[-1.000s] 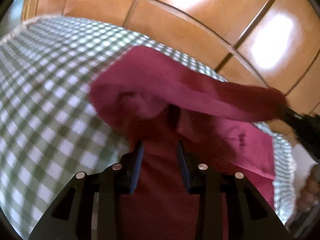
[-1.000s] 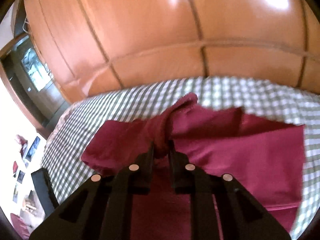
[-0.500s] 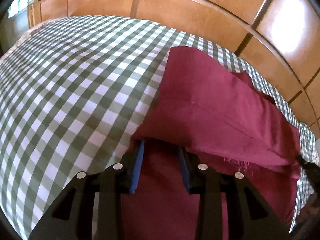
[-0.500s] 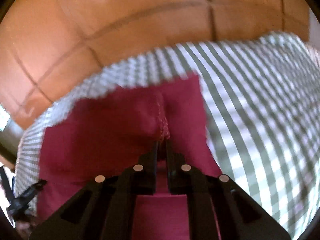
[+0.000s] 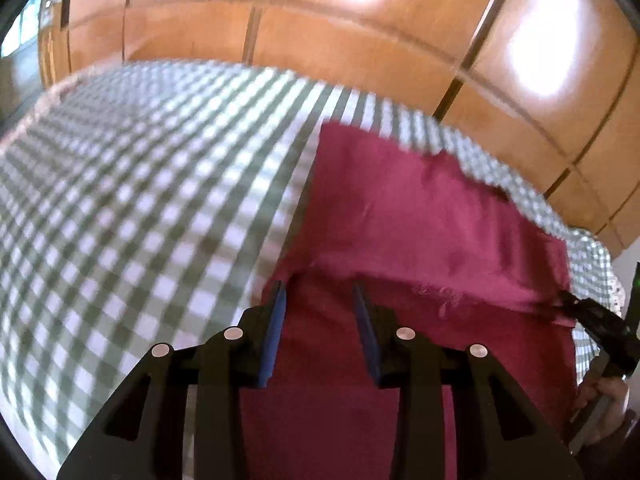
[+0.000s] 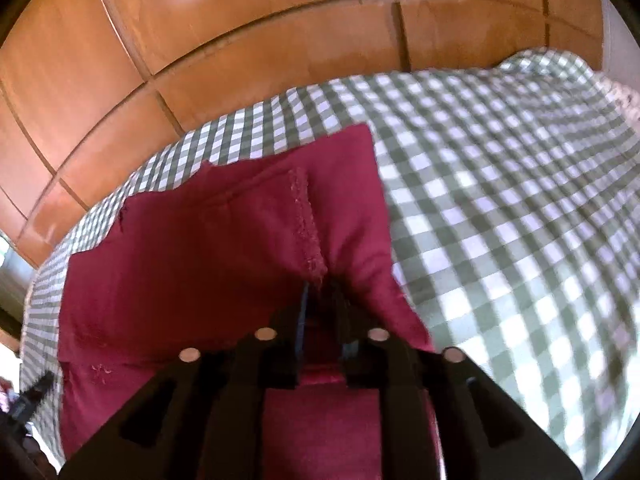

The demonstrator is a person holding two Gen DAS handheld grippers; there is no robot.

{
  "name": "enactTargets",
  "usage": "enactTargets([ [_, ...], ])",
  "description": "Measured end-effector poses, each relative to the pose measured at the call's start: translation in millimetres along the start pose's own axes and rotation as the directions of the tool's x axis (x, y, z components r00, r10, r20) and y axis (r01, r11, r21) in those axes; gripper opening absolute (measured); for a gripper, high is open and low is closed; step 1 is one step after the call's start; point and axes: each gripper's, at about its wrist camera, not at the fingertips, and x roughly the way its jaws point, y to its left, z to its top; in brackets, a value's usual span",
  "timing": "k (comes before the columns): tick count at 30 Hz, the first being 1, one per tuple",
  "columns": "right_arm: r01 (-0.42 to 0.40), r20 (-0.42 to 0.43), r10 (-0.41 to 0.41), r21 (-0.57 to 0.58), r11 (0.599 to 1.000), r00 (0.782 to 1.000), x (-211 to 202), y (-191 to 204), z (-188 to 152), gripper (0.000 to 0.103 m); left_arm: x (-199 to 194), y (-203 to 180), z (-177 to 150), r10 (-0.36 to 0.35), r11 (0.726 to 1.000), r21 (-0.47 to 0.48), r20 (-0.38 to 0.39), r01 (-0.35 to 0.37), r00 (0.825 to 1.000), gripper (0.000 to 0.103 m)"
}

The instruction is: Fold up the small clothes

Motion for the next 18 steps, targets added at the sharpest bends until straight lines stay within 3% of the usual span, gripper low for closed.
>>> enactTargets([
  [3, 0.029, 0.087, -0.026, -0.037, 0.999, 0.996, -26.0, 15.4, 2.5, 0.047, -4.7, -13.2, 8.8, -0.052, 0.997, 0.059, 0.045, 0.05, 0.998, 0.034],
  [5, -0.01, 0.102, 0.022, -0.11, 0.994, 0.995, -34.6, 38.3, 3.0, 0.05, 5.0, -25.6, 12.7, -0.073, 0.992, 0.103, 0.03, 0.069, 0.997, 0.034],
  [7, -0.031, 0.093, 0.047, -0.172, 0.985, 0.995, -31.6, 60.4, 3.1, 0.055, 23.6, -38.8, 13.2, -0.093, 0.985, 0.148, -0.015, 0.094, 0.996, 0.034],
  [9, -0.035, 0.07, 0.052, -0.228, 0.973, 0.996, -19.0, 80.8, 3.9, 0.066, 49.1, -48.6, 7.6, -0.081, 0.982, 0.166, -0.085, 0.095, 0.993, 0.034],
  [11, 0.01, 0.017, -0.005, -0.273, 0.962, 1.0, 8.3, 92.4, -0.2, 0.067, 73.5, -49.1, -1.6, -0.05, 0.984, 0.163, -0.155, 0.076, 0.987, 0.035],
  [13, 0.055, -0.047, -0.07, -0.279, 0.959, 0.996, 38.3, 87.4, -7.9, 0.069, 68.9, -46.0, -3.6, -0.071, 0.984, 0.152, -0.133, 0.091, 0.989, 0.035],
  [15, 0.014, 0.017, -0.009, -0.275, 0.961, 1.0, 40.4, 78.0, -16.5, 0.072, 56.3, -37.1, -0.1, -0.119, 0.985, 0.108, -0.13, 0.134, 0.984, 0.035],
  [18, -0.01, 0.026, 0.018, -0.263, 0.965, 1.0, 39.4, 73.9, -17.4, 0.073, 37.0, -14.3, 16.8, -0.152, 0.987, 0.049, -0.051, 0.154, 0.987, 0.035],
])
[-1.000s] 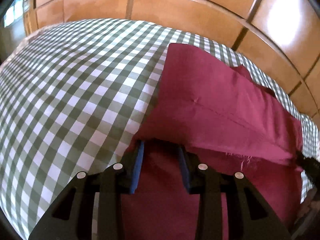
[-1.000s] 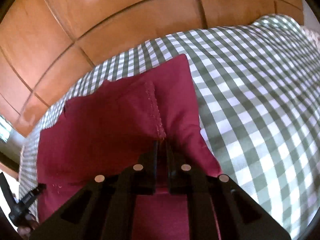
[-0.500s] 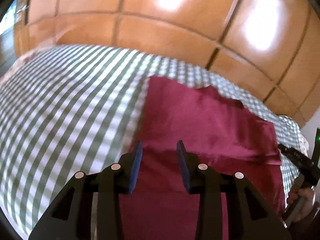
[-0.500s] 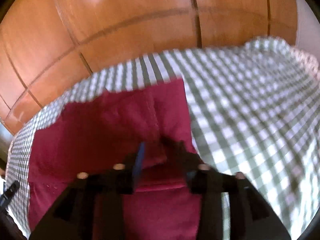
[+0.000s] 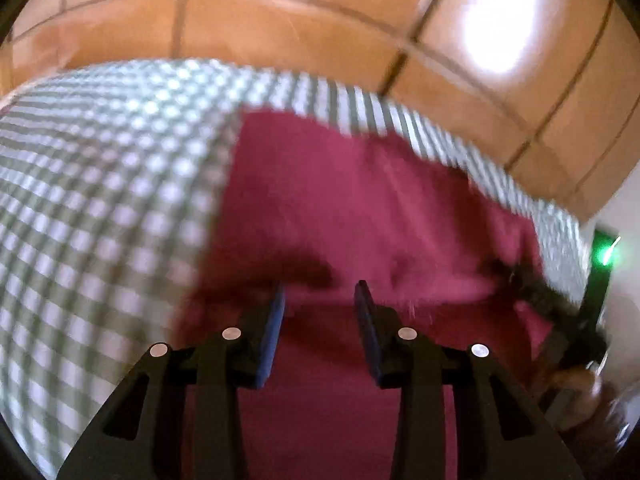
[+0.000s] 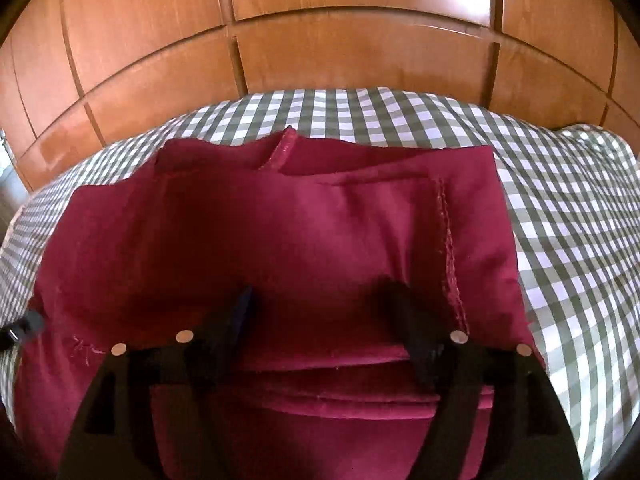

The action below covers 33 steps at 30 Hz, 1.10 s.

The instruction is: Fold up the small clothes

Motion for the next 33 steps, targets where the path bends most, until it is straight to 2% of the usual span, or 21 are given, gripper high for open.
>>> enactTargets([
  [4, 0.017, 0.014, -0.017, -0.015, 1.0, 1.0, -2.8, 2.9, -2.9, 0.074, -9.3, 20.4, 36.2, 0.013, 0.998, -0.06, 0.074, -0.008, 0.997, 0.035],
  [9, 0.011, 0.017, -0.011, -0.011, 1.0, 1.0, -3.1, 2.8, -6.1, 0.074, 9.1, 4.5, 68.2, 0.031, 0.999, 0.026, 0.098, -0.034, 0.995, 0.035],
  [14, 0.004, 0.019, -0.004, -0.005, 1.0, 1.0, -1.7, 0.3, -3.5, 0.074, 50.7, -12.8, 89.1, 0.083, 0.992, 0.086, 0.068, -0.089, 0.994, 0.035],
  [16, 0.001, 0.021, -0.001, -0.003, 1.0, 1.0, -2.0, -0.3, -3.9, 0.075, 82.9, -2.1, 95.7, 0.145, 0.986, 0.086, -0.01, -0.144, 0.989, 0.035],
  [18, -0.003, 0.022, 0.003, -0.002, 1.0, 1.0, -2.3, -0.8, -4.0, 0.075, 104.7, 12.7, 94.1, 0.191, 0.979, 0.078, -0.047, -0.187, 0.98, 0.035],
  [20, -0.007, 0.022, 0.007, -0.003, 1.0, 1.0, -1.7, -0.9, -3.8, 0.076, 108.3, 18.9, 91.1, 0.182, 0.979, 0.092, -0.011, -0.18, 0.983, 0.035],
  [24, -0.013, 0.022, 0.013, 0.001, 1.0, 1.0, -0.9, -1.7, -3.4, 0.077, 101.1, 17.1, 89.4, 0.201, 0.975, 0.094, -0.006, -0.199, 0.98, 0.035],
  [27, -0.015, 0.023, 0.015, 0.002, 1.0, 1.0, -0.6, -2.4, -3.1, 0.077, 75.3, 8.6, 82.3, 0.252, 0.964, 0.082, 0.023, -0.253, 0.967, 0.035],
  [31, -0.017, 0.023, 0.017, -0.003, 1.0, 1.0, -0.8, -2.1, -3.3, 0.077, 40.3, -8.5, 51.9, 0.197, 0.973, 0.115, 0.055, -0.202, 0.979, 0.035],
  [33, -0.017, 0.023, 0.017, -0.003, 1.0, 1.0, -0.5, -2.4, -3.3, 0.077, 41.3, -13.2, 29.5, 0.197, 0.972, 0.13, 0.015, -0.198, 0.98, 0.036],
])
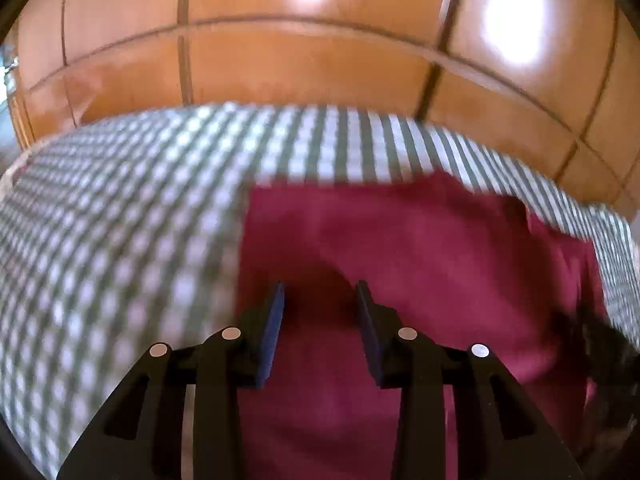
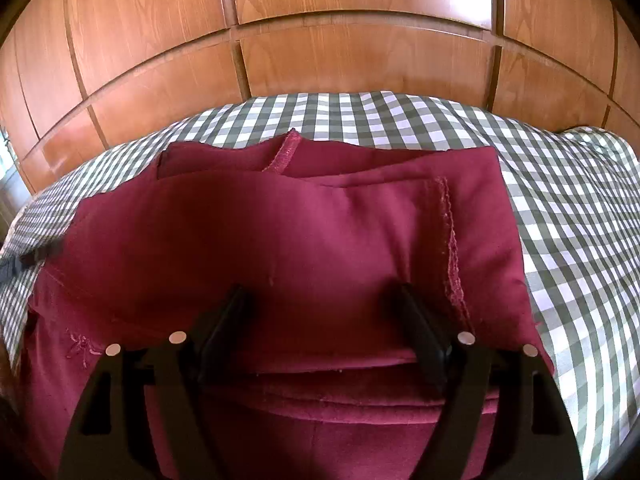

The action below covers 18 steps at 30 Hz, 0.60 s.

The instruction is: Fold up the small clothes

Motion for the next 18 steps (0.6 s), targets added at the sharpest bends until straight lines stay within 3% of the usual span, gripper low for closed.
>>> enactTargets([
  [2, 0.0, 0.0, 0.0, -0.001, 1.0, 1.0, 0.0, 0.2, -0.4, 0.077, 6.9, 2.8, -13.6, -0.003, 1.0, -0.012, -0.004, 0.003, 1.0, 0.036],
  [5, 0.001, 0.0, -0.001, -0.001, 1.0, 1.0, 0.1, 0.6, -0.4, 0.077, 7.0, 7.9, -9.3, -0.018, 0.999, -0.047, -0.017, 0.017, 1.0, 0.036],
  [7, 0.0, 0.001, 0.0, 0.0, 1.0, 1.0, 0.2, 0.4, -0.6, 0.077, 4.9, 3.4, -7.7, 0.009, 1.0, -0.02, -0.016, -0.009, 1.0, 0.037],
  [9, -0.002, 0.001, 0.002, -0.001, 1.0, 1.0, 0.1, 0.3, -0.7, 0.077, -2.0, -2.1, -4.8, 0.042, 0.999, -0.001, -0.019, -0.042, 0.999, 0.037],
  [14, -0.002, 0.0, 0.002, -0.001, 1.0, 1.0, 0.5, 0.3, 0.4, 0.077, -33.2, -0.5, -18.7, 0.045, 0.999, -0.011, -0.013, -0.045, 0.999, 0.037],
  [17, 0.001, 0.003, -0.001, -0.003, 1.0, 1.0, -0.4, 1.2, -0.3, 0.079, -48.6, 1.8, -37.2, 0.078, 0.997, -0.007, -0.02, -0.078, 0.997, 0.052],
  [18, 0.002, 0.003, -0.002, -0.005, 1.0, 1.0, -0.5, 1.8, 0.2, 0.08, -54.6, 5.3, -46.2, 0.081, 0.997, -0.017, -0.026, -0.081, 0.996, 0.052],
])
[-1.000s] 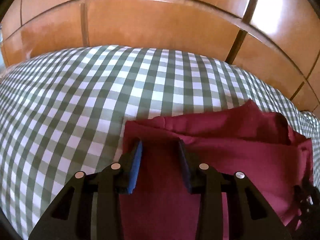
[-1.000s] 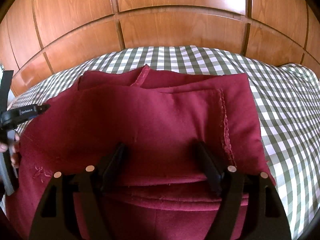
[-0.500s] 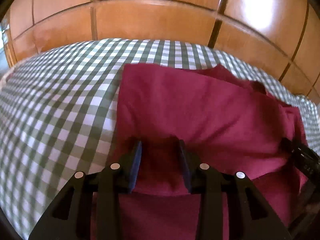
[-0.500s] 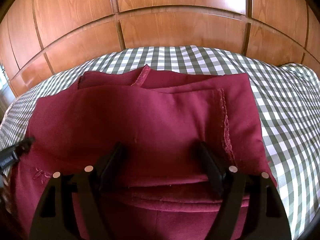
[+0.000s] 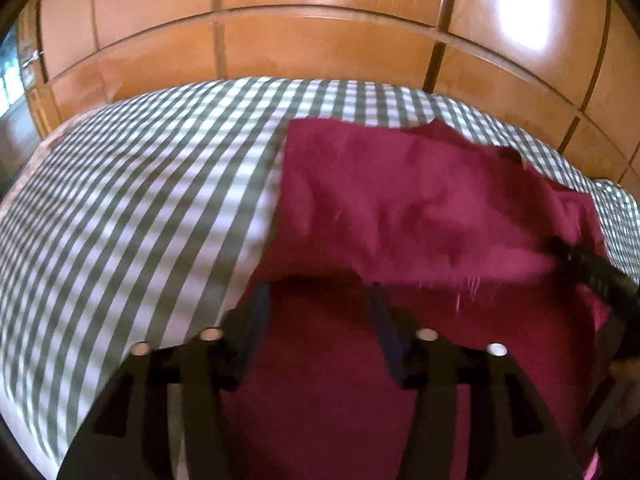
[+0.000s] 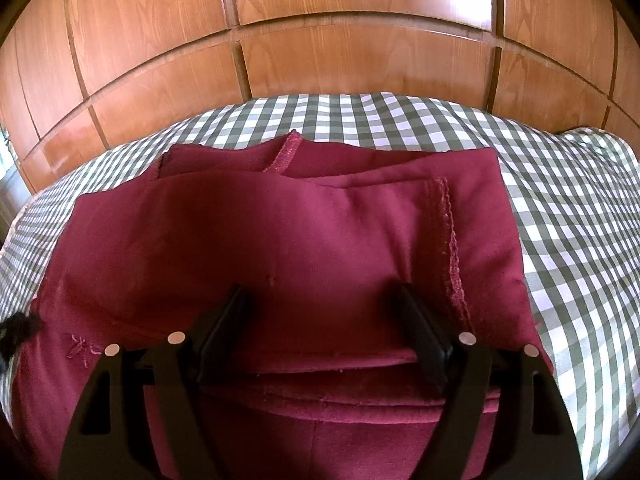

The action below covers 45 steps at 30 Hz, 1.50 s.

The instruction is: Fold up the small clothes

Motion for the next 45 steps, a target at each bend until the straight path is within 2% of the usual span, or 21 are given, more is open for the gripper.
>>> enactTargets([
  [2, 0.008, -0.005, -0.008, -0.008, 1.0, 1.0, -0.2, 2.6, 1.0, 0.082, -5.5, 4.7, -11.5, 0.001, 1.0, -0.006, -0.01, -0.001, 1.0, 0.052],
  [6, 0.068, -0.035, -0.069, -0.046, 0.997, 0.997, -8.7, 10.2, 1.5, 0.097, -17.3, 16.8, -36.0, 0.003, 1.0, -0.005, -0.032, -0.003, 0.999, 0.052],
  [9, 0.04, -0.032, -0.041, -0.033, 0.999, 0.999, -30.6, 5.3, -3.8, 0.099, -28.6, 26.5, -49.7, -0.035, 0.999, -0.005, -0.046, 0.034, 0.998, 0.052],
  [16, 0.055, -0.028, -0.053, 0.088, 0.995, 0.998, -92.9, -63.7, -36.8, 0.099, -61.8, 35.7, -81.6, -0.155, 0.987, 0.027, -0.093, 0.158, 0.983, 0.051],
  [19, 0.038, -0.081, -0.028, 0.127, 0.991, 0.996, -112.8, -92.8, -63.5, 0.099, -75.3, 39.6, -96.8, -0.217, 0.975, 0.011, -0.126, 0.221, 0.968, 0.05],
  [23, -0.011, -0.207, 0.04, 0.14, 0.99, 0.977, -138.8, -110.0, -115.3, 0.084, -91.6, 43.4, -116.8, -0.269, 0.961, 0.015, -0.168, 0.275, 0.948, 0.05],
  [28, -0.038, -0.3, 0.081, 0.146, 0.989, 0.95, -171.0, -105.8, -165.5, 0.074, -97.5, 41.5, -134.5, -0.308, 0.944, 0.042, -0.245, 0.327, 0.92, 0.049],
  [30, -0.068, -0.374, 0.127, 0.165, 0.984, 0.919, -176.2, -99.6, -186.2, 0.058, -97.8, 39.3, -140.7, -0.316, 0.937, 0.058, -0.279, 0.344, 0.907, 0.026],
  [31, -0.084, -0.4, 0.15, 0.177, 0.981, 0.904, -175.4, -98.4, -192.7, 0.051, -97.7, 39.9, -142.2, -0.317, 0.935, 0.063, -0.287, 0.348, 0.904, 0.023],
  [32, -0.112, -0.433, 0.189, 0.197, 0.974, 0.881, -172.3, -95.8, -199.4, 0.035, -97.7, 40.2, -142.0, -0.322, 0.933, 0.065, -0.29, 0.354, 0.901, 0.015],
  [33, -0.131, -0.459, 0.216, 0.21, 0.969, 0.862, -169.1, -92.5, -204.1, 0.024, -100.1, 41.0, -140.8, -0.344, 0.925, 0.057, -0.29, 0.375, 0.893, 0.013],
  [34, -0.141, -0.464, 0.226, 0.211, 0.967, 0.857, -169.2, -90.9, -203.1, 0.018, -103.5, 41.8, -138.6, -0.364, 0.919, 0.047, -0.283, 0.392, 0.887, 0.012],
  [35, -0.169, -0.461, 0.253, 0.216, 0.962, 0.85, -170.7, -87.8, -196.8, 0.009, -107.4, 43.3, -134.8, -0.386, 0.912, 0.034, -0.273, 0.409, 0.881, 0.011],
  [37, -0.23, -0.414, 0.311, 0.235, 0.945, 0.855, -177.2, -85.3, -178.9, 0.009, -116.6, 50.1, -122.1, -0.463, 0.883, -0.03, -0.235, 0.469, 0.855, 0.011],
  [39, -0.297, -0.324, 0.375, 0.266, 0.917, 0.869, -186.0, -85.2, -152.9, 0.009, -122.4, 56.9, -105.5, -0.537, 0.844, -0.095, -0.177, 0.529, 0.825, 0.009],
  [42, -0.366, -0.18, 0.441, 0.337, 0.867, 0.879, -182.0, -92.5, -109.8, 0.009, -115.2, 62.3, -76.1, -0.602, 0.795, -0.178, -0.109, 0.58, 0.791, 0.009],
  [45, -0.38, -0.103, 0.456, 0.412, 0.828, 0.884, -165.7, -103.3, -85.9, 0.009, -94.2, 62.8, -47.5, -0.615, 0.775, -0.248, -0.084, 0.581, 0.784, 0.009],
])
